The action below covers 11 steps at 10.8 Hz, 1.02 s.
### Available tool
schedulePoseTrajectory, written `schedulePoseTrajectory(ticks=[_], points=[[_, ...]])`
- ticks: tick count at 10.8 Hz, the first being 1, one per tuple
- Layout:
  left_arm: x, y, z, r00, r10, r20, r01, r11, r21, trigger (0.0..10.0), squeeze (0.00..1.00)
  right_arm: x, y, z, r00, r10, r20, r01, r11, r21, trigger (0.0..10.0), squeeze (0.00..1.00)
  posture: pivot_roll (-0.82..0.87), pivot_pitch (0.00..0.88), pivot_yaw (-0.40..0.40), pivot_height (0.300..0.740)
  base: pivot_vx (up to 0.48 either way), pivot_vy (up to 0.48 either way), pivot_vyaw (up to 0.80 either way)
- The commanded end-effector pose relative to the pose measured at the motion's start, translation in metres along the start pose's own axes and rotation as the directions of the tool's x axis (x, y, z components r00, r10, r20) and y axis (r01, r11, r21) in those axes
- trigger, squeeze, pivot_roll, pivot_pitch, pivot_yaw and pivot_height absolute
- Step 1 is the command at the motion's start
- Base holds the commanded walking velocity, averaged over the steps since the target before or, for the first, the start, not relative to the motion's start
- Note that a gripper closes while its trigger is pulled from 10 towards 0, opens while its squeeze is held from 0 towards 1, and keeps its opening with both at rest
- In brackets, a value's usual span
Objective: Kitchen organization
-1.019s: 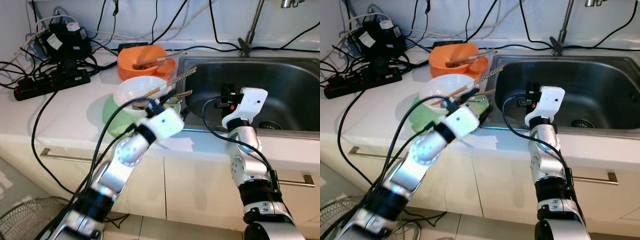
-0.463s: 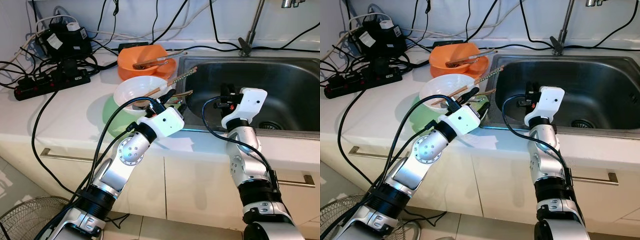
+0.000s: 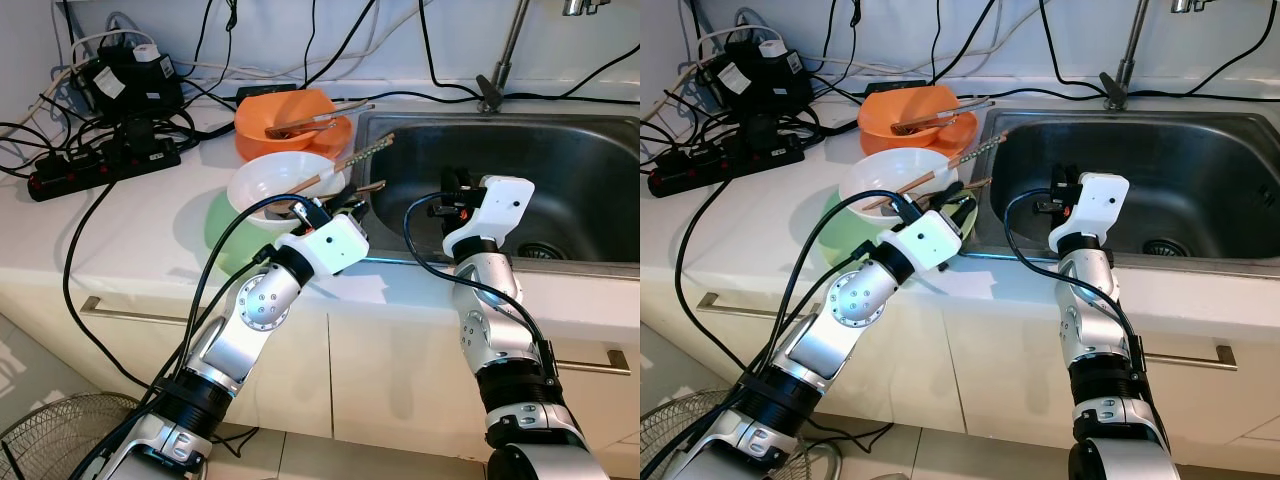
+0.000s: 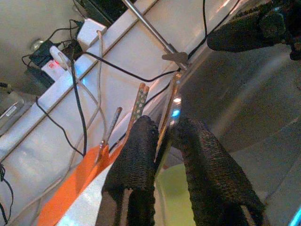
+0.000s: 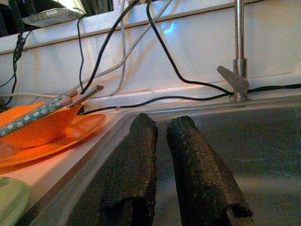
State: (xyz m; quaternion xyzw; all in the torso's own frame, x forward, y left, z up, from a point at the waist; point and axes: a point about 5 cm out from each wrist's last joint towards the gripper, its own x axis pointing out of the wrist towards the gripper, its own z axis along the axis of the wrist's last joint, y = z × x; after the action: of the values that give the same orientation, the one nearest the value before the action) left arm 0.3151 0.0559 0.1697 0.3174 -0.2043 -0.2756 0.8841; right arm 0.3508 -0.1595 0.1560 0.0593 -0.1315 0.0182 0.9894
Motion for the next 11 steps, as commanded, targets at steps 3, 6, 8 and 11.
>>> schedulePoseTrajectory(ticks=[3, 6, 8, 11], points=[[0.002, 0.001, -0.001, 1.000, 0.003, -0.004, -0.003, 1.000, 0.017, 0.0, 0.00, 0.001, 0.003, 0.001, 1.000, 0.014, 0.005, -0.014, 1.000, -0.007, 10.0, 0.00, 0.03, 0.000, 0.089, 0.740, 0.000, 0.000, 0.00], [0.004, 0.009, 0.005, 0.999, 0.043, 0.020, -0.044, 0.999, 0.026, 0.0, 0.00, 0.001, 0.003, 0.001, 1.000, 0.013, 0.006, -0.013, 1.000, -0.005, 10.0, 0.00, 0.03, 0.000, 0.089, 0.740, 0.000, 0.000, 0.00], [0.007, 0.023, 0.015, 0.994, 0.103, 0.045, -0.101, 0.994, -0.031, 4.7, 0.00, 0.002, 0.003, 0.001, 1.000, 0.015, 0.005, -0.015, 1.000, -0.004, 10.0, 0.00, 0.03, 0.000, 0.087, 0.740, 0.000, 0.000, 0.00], [0.008, 0.050, 0.032, 0.984, 0.162, 0.075, -0.152, 0.981, -0.119, 10.0, 0.00, 0.003, 0.005, 0.001, 1.000, 0.022, 0.004, -0.022, 1.000, -0.004, 10.0, 0.00, 0.04, 0.000, 0.084, 0.740, 0.000, 0.000, 0.00]])
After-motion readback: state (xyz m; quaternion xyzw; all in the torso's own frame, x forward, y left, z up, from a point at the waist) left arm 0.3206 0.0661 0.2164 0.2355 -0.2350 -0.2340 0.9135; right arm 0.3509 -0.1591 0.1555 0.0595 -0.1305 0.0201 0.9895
